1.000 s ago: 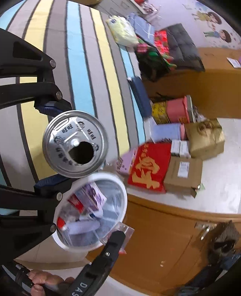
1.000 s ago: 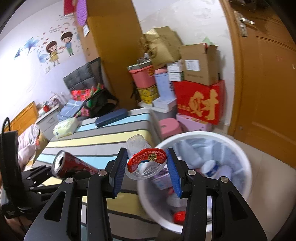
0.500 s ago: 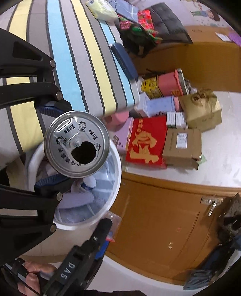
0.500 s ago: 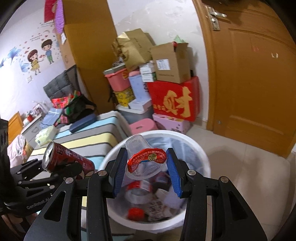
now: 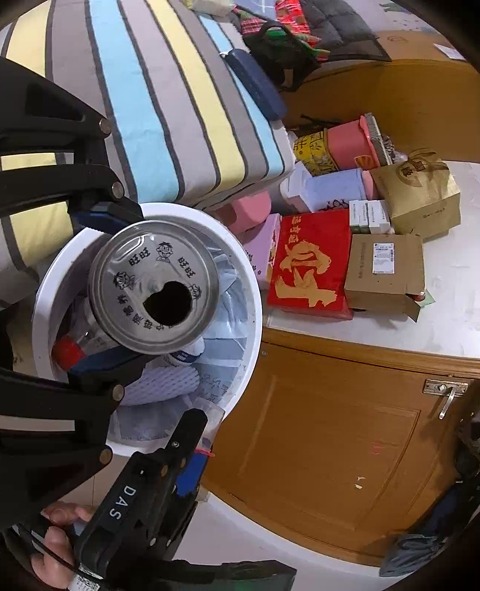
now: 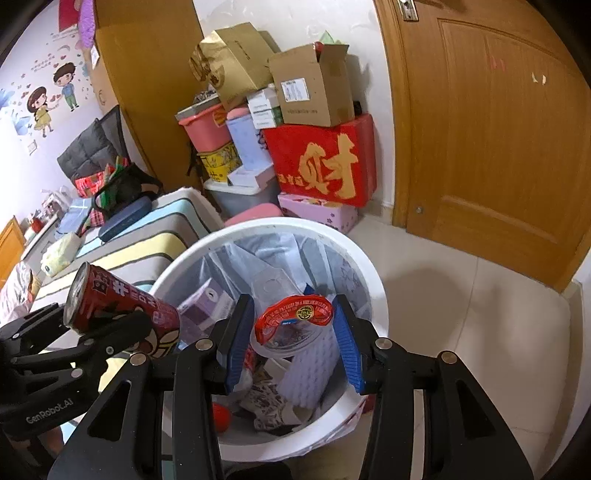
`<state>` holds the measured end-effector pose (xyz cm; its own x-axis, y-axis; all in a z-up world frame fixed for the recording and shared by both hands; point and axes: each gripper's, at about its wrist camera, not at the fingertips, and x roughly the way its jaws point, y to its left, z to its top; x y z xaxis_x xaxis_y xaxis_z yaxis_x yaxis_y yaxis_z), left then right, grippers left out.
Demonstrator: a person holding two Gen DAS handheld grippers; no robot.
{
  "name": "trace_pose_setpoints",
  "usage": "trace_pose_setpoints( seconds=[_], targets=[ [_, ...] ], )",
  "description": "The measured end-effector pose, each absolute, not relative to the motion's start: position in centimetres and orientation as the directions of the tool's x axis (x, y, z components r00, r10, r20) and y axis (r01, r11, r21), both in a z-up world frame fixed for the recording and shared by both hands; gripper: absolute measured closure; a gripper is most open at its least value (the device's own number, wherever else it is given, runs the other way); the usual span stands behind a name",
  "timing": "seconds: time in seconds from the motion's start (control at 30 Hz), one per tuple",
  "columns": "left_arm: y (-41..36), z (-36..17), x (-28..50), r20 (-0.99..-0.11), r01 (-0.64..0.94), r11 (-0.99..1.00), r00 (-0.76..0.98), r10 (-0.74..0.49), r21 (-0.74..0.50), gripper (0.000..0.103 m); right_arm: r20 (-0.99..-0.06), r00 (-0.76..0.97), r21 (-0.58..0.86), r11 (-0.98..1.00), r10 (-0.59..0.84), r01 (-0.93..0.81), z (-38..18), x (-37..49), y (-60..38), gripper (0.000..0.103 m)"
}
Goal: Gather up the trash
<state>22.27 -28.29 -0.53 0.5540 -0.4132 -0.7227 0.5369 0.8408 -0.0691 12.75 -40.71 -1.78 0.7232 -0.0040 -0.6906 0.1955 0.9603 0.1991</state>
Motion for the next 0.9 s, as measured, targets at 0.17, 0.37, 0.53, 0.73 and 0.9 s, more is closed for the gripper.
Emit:
trace_pose_setpoints(
  seconds=[0.17, 0.37, 0.53, 0.73, 0.9],
  targets=[
    [-28.0, -0.1, 22.2, -0.705, 0.533, 0.842, 0.569, -0.424, -0.076, 0.035, -0.710, 0.705, 0.189, 0.961, -0.008, 0.201, -2.2, 13.1, -40.9, 0.046],
    [-27.4, 0.2, 21.9, -0.704, 0.530, 0.844, 0.569, -0.425, -0.080, 0.035, -0.709, 0.705, 0.183, 0.960, -0.022, 0.214, -2.3, 12.7, -40.8, 0.043],
    [-26.8, 0.7, 20.7, -0.691, 0.525, 0.848, 0.586, -0.423, -0.073, 0.035, -0.691, 0.723, 0.190, 0.960, -0.019, 0.207, -1.6, 12.0, -40.2, 0.043],
    [-25.4, 1.8, 17.9, -0.661, 0.514, 0.857, 0.629, -0.409, -0.040, 0.035, -0.647, 0.762, 0.172, 0.966, -0.038, 0.193, -0.2, 9.9, -38.3, 0.043],
    [-23.3, 2.6, 15.0, -0.629, 0.461, 0.887, 0.684, -0.369, -0.020, 0.035, -0.615, 0.786, 0.146, 0.970, -0.064, 0.194, 0.6, 7.6, -36.7, 0.043]
  ],
)
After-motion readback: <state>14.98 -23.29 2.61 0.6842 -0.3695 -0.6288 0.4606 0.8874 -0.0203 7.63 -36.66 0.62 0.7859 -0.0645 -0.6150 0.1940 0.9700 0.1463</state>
